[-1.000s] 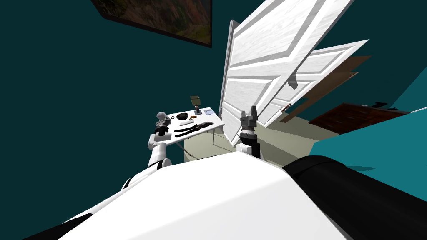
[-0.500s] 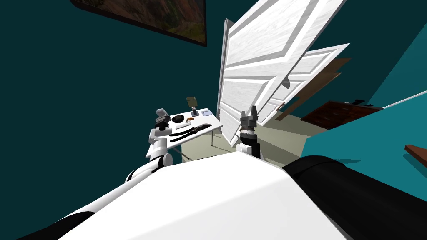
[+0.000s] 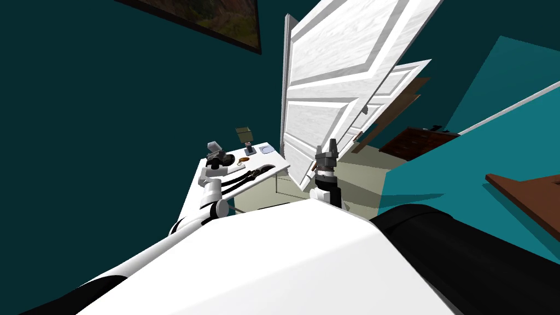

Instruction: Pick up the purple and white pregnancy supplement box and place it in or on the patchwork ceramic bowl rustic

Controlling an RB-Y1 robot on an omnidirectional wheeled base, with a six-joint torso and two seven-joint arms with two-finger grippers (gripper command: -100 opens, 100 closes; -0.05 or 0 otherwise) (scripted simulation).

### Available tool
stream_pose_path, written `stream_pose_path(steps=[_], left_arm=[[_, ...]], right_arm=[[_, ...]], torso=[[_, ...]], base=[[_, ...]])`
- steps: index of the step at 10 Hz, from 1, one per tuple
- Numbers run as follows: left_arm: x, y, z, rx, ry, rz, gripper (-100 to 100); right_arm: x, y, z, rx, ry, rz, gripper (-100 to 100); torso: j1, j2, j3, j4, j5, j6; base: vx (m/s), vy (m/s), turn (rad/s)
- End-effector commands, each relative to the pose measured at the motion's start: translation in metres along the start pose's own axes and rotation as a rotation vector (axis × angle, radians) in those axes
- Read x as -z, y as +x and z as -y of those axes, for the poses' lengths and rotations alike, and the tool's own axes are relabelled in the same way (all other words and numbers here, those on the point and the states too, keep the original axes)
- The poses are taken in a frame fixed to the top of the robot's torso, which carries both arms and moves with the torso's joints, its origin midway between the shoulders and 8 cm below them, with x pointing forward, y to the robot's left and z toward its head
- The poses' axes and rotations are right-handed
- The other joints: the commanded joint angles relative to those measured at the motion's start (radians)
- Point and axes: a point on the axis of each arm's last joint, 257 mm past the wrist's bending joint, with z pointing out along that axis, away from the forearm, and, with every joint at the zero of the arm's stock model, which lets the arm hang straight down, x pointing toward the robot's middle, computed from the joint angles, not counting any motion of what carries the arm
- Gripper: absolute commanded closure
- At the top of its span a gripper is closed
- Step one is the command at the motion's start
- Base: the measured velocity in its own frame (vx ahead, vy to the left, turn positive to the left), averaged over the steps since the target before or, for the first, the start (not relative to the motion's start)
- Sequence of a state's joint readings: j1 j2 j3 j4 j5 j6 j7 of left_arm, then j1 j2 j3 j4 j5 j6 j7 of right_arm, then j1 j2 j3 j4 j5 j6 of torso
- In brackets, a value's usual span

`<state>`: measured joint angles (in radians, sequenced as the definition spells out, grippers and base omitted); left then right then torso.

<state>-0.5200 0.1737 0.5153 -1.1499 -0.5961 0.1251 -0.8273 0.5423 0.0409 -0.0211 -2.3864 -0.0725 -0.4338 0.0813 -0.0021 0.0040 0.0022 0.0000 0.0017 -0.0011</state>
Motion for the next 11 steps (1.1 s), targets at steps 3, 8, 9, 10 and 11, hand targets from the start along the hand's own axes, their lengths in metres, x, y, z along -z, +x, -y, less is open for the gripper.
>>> stream_pose_path(steps=[3,8,9,10,11], left_arm=[[0.000,0.000,0.000,0.000,0.000,0.000,-100],[-0.012,-0.018,0.027,0.000,0.019,-0.009,-100],[-0.014,-0.022,0.033,0.000,0.023,-0.011,-100],[-0.018,-0.030,0.043,-0.002,0.031,-0.015,-100],[-0.020,-0.033,0.049,-0.003,0.035,-0.017,-100]], right_arm=[[0.000,0.000,0.000,0.000,0.000,0.000,0],[0.000,0.000,0.000,0.000,0.000,0.000,0],[0.000,0.000,0.000,0.000,0.000,0.000,0],[0.000,0.000,0.000,0.000,0.000,0.000,0],[0.000,0.000,0.000,0.000,0.000,0.000,0]], torso=[[0.000,0.002,0.001,0.001,0.000,0.000],[0.000,0.003,0.002,0.001,0.000,0.000],[0.000,0.004,0.002,0.001,0.000,0.000],[0.000,0.004,0.002,0.001,0.000,0.000],[0.000,0.004,0.002,0.001,0.000,0.000]], base=[[0.002,0.000,0.000],[-0.010,0.005,0.036],[-0.020,0.011,0.054],[-0.018,0.010,0.069],[-0.017,0.007,0.050]])
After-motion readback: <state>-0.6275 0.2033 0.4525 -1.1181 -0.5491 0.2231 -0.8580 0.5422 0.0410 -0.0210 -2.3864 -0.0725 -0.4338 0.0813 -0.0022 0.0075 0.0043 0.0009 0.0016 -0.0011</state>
